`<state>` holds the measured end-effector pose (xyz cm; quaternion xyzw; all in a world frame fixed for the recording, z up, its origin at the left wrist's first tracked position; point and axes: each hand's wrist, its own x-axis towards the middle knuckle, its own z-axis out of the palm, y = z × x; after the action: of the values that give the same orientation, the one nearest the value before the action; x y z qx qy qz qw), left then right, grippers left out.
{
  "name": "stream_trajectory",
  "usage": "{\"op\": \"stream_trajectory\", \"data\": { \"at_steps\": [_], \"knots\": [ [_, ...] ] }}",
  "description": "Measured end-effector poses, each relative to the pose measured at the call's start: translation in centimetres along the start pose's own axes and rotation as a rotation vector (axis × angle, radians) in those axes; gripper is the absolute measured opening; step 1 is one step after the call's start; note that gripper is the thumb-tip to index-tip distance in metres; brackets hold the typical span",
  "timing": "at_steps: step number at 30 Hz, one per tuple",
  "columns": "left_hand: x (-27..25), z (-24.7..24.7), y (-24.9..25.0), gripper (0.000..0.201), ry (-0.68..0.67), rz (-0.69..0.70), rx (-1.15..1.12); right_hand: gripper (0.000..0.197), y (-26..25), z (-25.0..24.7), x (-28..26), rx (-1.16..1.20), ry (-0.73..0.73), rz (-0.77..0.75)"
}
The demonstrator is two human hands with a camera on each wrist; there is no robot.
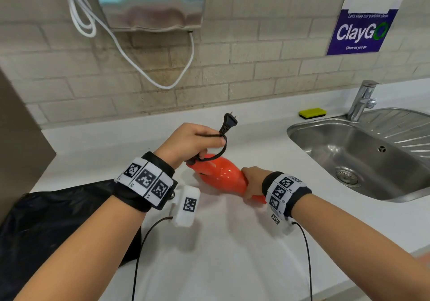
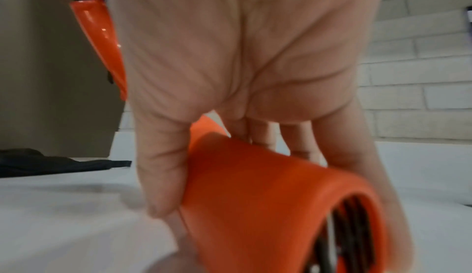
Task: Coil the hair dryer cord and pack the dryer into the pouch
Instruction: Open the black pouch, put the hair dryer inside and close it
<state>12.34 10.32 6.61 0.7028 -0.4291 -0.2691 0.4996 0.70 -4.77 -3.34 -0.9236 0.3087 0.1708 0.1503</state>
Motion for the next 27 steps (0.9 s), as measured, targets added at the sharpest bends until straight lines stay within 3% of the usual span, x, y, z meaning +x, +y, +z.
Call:
{"op": "stream_trajectory", "data": {
  "at_steps": [5, 9, 14, 20, 27],
  "knots": [
    [-0.4, 0.3, -2.5, 0.025, -0.083, 0.083, 0.142, 0.062, 1.2, 0.2, 1.3, -0.003, 0.058, 0.098],
    [-0.9, -0.1, -4.2, 0.034, -0.266, 0.160, 0.212, 0.063, 1.7, 0.4, 2.0, -0.007, 0.073, 0.141],
    [-0.9, -0.1, -6.4, 0.044, -0.294, 0.174, 0.596, 0.067, 1.6, 0.2, 2.2, -0.020, 0.059, 0.189],
    [-1.2, 0.9, -9.3, 0.036, -0.275, 0.200, 0.964, 0.075, 1.6, 0.0, 1.6, -0.051, 0.047, 0.238],
    [-1.2, 1.4, -12.3, 0.030, -0.414, 0.087, 1.083, 0.097, 1.0, 0.7, 1.2, -0.147, 0.040, 0.255]
  ]
}}
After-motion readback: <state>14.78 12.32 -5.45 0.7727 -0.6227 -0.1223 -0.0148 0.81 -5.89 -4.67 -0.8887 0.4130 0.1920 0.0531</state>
